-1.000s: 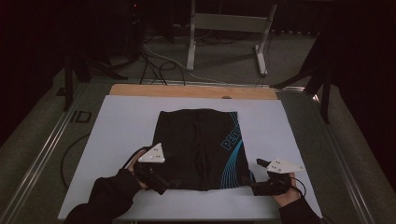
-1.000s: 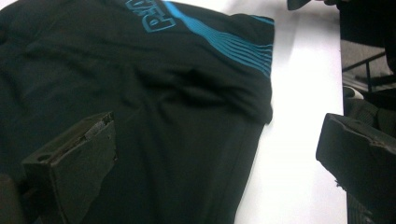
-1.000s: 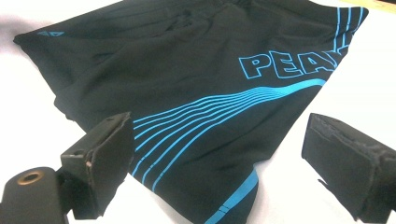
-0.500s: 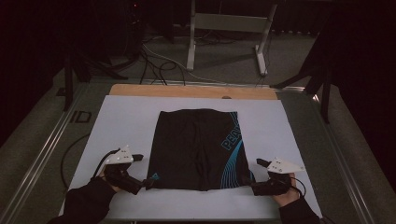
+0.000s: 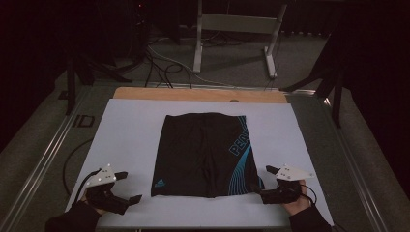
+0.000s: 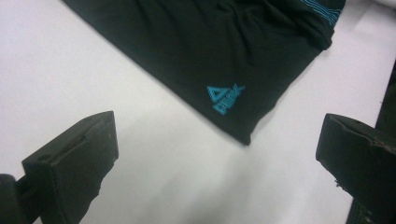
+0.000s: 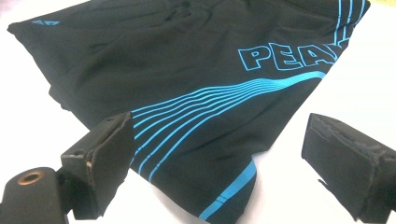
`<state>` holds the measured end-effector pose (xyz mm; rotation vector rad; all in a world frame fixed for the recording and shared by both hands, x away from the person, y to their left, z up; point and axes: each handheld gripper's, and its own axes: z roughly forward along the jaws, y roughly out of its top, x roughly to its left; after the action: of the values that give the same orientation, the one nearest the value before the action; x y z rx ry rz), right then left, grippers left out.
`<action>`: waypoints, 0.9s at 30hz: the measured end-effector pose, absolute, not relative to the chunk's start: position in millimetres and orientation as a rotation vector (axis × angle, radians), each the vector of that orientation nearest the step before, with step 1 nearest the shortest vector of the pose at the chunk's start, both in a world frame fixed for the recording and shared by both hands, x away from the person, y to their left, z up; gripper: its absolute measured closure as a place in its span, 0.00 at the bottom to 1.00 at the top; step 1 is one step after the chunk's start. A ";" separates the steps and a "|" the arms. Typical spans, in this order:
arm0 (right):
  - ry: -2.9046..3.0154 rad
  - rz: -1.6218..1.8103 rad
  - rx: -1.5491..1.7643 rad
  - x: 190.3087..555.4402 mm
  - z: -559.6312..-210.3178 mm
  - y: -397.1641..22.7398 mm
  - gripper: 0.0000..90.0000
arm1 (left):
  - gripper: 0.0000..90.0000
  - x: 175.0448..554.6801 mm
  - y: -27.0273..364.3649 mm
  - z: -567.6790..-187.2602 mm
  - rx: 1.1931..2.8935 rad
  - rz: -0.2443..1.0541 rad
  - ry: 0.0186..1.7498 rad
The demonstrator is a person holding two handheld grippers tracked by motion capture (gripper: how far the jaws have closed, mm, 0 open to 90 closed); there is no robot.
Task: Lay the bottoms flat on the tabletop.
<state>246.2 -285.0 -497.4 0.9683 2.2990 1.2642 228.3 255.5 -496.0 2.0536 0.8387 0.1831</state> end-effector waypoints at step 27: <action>2.307 1.246 0.986 243.7 -500.7 -288.4 0.11 | 0.00 231.0 245.4 -502.5 2.047 0.212 0.841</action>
<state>243.7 -288.4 -500.7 0.9862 2.3066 1.2457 231.0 245.4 -502.5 2.0473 0.8408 0.2125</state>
